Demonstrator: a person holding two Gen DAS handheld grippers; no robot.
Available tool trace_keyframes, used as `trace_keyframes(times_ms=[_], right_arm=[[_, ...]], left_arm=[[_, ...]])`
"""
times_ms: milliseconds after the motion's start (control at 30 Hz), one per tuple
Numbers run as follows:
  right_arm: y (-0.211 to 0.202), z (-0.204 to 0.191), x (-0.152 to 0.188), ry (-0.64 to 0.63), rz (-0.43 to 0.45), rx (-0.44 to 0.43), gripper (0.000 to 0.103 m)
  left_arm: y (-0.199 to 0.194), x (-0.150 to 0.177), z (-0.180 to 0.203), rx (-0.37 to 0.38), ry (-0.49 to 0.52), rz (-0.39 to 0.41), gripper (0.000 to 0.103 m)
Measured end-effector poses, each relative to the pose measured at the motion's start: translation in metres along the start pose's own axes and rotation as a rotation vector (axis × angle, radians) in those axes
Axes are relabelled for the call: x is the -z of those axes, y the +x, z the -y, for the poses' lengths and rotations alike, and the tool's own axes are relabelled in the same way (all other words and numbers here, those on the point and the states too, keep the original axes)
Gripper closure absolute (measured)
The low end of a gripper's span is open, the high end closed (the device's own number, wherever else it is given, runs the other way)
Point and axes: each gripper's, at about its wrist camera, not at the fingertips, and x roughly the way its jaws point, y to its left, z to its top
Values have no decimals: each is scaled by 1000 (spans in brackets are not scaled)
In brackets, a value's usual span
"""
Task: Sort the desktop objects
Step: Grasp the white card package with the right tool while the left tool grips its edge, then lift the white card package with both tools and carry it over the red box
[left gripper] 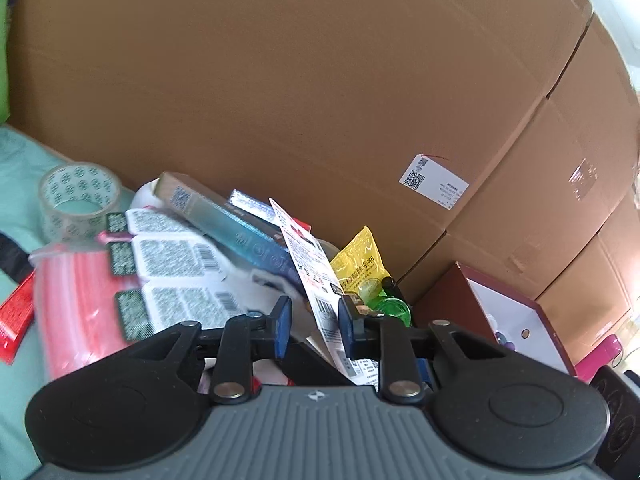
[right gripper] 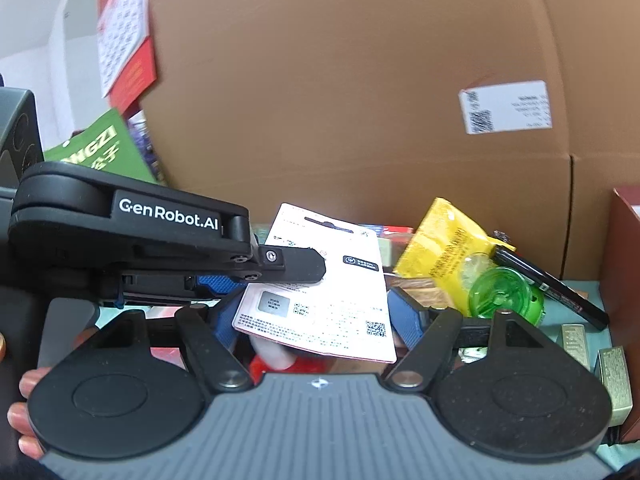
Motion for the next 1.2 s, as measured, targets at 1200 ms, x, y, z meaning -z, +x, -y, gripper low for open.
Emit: trace_keyframes(times_ms=[1200], right_arm=[[-30, -11, 19, -23, -49, -2, 29]], left_arm=[[-25, 26, 3, 23, -24, -6, 86]])
